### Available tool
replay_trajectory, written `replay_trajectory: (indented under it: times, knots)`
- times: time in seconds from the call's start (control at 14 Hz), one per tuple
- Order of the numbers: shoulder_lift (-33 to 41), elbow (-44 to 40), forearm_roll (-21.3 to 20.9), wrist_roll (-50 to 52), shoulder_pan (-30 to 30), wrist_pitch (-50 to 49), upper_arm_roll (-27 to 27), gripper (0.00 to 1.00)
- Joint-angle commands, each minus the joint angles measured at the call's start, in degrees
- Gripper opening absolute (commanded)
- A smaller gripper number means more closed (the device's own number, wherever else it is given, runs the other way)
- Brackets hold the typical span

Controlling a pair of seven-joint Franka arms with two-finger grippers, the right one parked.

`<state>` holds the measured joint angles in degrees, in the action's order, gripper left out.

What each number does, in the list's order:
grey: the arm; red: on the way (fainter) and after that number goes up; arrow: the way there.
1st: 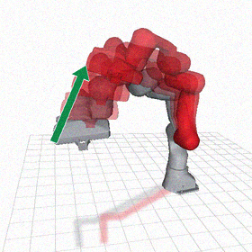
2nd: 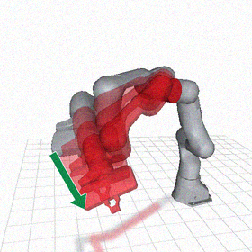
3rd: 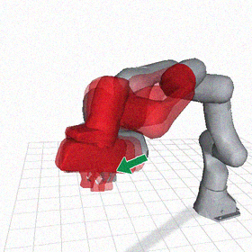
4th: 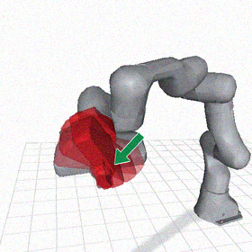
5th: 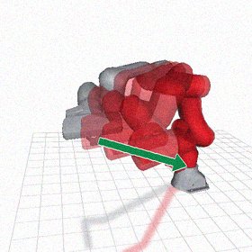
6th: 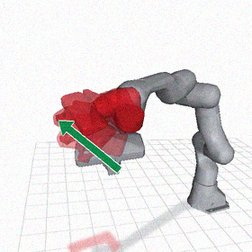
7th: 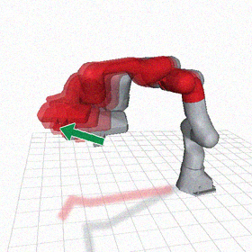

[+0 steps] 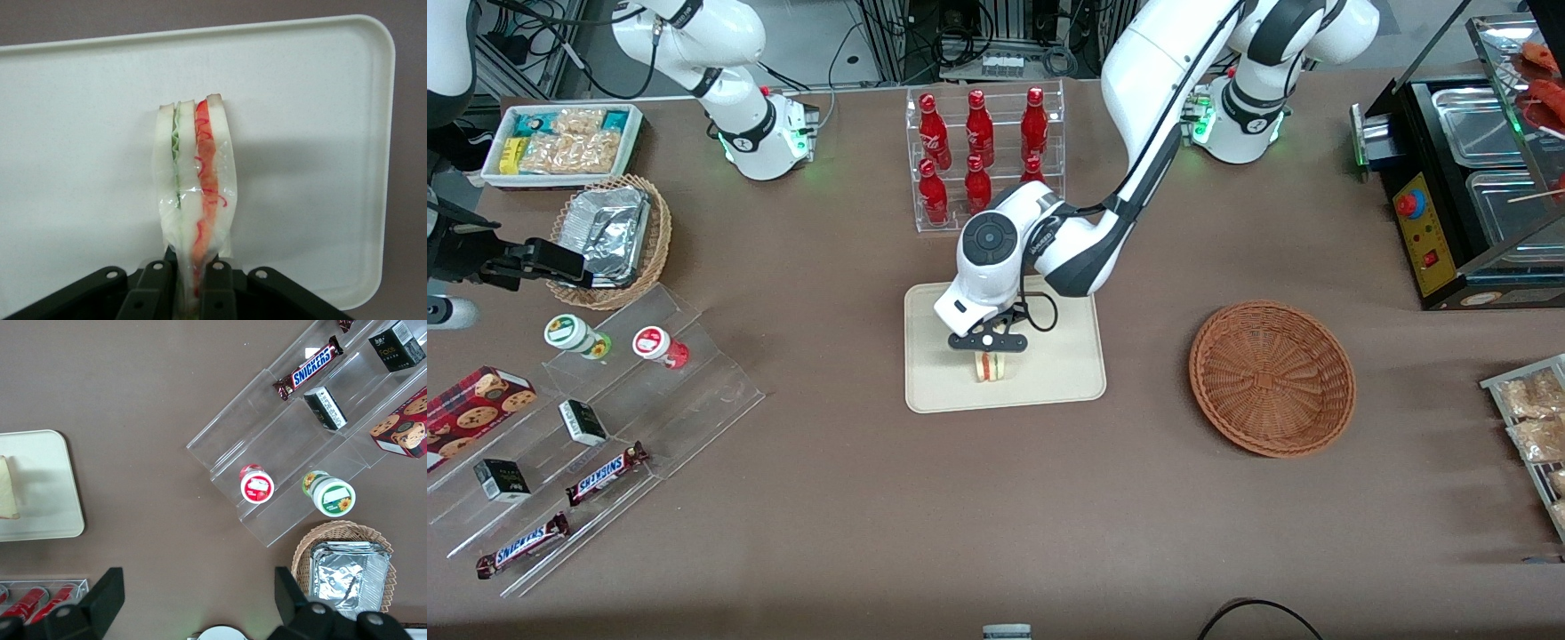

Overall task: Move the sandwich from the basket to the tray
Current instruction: 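Lower the sandwich onto the tray and open the left gripper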

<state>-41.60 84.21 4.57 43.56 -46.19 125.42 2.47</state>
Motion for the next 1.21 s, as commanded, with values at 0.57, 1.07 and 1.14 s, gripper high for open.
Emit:
replay_trajectory:
  times: [0.57,1.07,1.14]
  knots:
    - [-0.50,-0.27,-0.08,0.12,-1.10,-3.95,-1.15,0.76]
    - [5.64,-1.06,0.00,1.35,-0.31,-8.60,-3.07,1.00]
    - [7.65,-1.06,0.18,1.53,-0.39,-9.92,-4.47,1.00]
